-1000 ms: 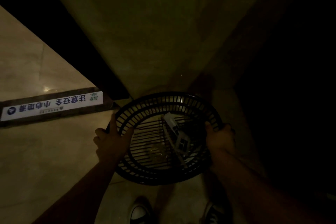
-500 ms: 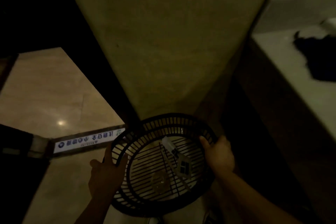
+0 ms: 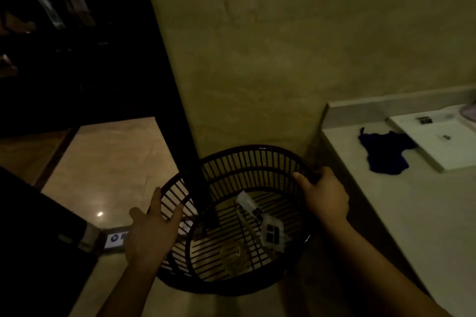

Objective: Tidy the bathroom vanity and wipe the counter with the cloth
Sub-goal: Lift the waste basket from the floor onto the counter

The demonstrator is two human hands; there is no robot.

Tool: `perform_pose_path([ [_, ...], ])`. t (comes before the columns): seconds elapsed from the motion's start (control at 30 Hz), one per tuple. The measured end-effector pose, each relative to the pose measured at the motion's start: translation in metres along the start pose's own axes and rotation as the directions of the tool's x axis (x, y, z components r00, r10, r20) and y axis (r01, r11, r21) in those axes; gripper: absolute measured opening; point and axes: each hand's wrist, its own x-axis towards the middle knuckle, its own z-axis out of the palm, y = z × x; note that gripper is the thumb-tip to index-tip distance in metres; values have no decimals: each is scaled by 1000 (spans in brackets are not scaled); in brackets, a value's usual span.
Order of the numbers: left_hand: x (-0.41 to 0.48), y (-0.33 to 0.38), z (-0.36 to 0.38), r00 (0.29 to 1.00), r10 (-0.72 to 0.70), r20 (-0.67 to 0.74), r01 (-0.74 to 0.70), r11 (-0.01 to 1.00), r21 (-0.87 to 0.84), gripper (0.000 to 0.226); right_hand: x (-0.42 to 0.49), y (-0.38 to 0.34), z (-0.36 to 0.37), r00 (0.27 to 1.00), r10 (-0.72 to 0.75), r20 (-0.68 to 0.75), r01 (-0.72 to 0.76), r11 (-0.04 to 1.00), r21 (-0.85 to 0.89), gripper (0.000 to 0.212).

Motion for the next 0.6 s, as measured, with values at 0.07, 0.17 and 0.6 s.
perform_pose_path([
  [0.07,-4,12,-22,1000,8,12,-8,1000,-25,87,1,-10,-26,999,-46,-14,47,999,28,48],
  [0.17,-9,30,-59,999,50,3,-50,998,-37,89,3,-22,-67,992,-123,-34,125,989,78,45],
  [0.6,-16,184,-138,908,326,-261,-332,943,25,90,60,-20,-226,972,-102,-210,138,977,163,45],
])
